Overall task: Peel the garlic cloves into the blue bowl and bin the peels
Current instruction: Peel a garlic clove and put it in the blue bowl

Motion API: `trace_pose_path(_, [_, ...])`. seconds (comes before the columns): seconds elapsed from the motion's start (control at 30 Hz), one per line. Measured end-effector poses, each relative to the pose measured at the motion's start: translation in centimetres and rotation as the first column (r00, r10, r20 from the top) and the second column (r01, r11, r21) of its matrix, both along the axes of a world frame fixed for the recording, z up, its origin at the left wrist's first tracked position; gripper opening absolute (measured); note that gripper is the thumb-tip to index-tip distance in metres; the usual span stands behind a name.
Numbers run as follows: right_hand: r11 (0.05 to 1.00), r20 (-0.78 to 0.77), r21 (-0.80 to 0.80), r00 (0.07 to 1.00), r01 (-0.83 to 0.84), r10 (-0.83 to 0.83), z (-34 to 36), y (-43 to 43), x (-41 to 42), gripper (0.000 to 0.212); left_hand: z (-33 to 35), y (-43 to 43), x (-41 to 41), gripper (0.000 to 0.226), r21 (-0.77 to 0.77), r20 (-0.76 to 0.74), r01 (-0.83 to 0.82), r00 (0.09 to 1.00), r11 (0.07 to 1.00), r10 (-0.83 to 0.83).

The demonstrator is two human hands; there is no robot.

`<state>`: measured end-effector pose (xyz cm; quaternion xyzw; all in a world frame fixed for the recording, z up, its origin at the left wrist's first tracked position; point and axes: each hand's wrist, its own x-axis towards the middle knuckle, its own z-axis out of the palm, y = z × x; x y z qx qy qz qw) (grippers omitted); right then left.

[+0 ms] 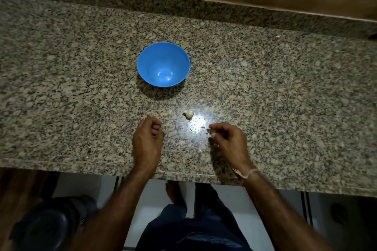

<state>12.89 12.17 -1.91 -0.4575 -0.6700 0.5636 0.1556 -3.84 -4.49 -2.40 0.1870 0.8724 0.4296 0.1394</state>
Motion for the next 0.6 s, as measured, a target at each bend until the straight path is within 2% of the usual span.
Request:
trace_pose_path(0.1, [0.997,0.054,0.072,0.998,0.008,-0.012,-0.2,0.2,2.2,0.028,0.0,-0.5,2.7,0.02,0.036,-0.018,0.011,1.0,0.999,-0.01])
trace_pose_path(0.23, [0.979,0.113,0.202,0.994,-0.026,0.003,-0.2,-0.7,3.9,0.03,-0.7,0.1,5.9,0.025,-0.021,0.02,0.204,0.979,0.979,-0.203])
trace_pose_path(0.33, [0.945,0.17,0.313,0.984,-0.096,0.044,-0.6,-1.9,2.8,0.033,-0.8,1.7,6.5,0.03,-0.08,0.013,0.274,0.962,0.958,-0.274])
trace_pose_path(0.5, [0.96,0.108,0.254,0.99,-0.116,0.091,-0.7,-1.3,-0.9,0.03,-0.3,5.1,6.9,0.032,-0.063,0.003,0.25,0.968,0.966,-0.25])
trace_pose_path(0.6, [0.983,0.038,0.17,0.997,-0.076,0.071,-0.5,0.7,0.6,0.032,0.1,6.8,7.3,0.039,-0.083,-0.009,0.218,0.976,0.972,-0.22])
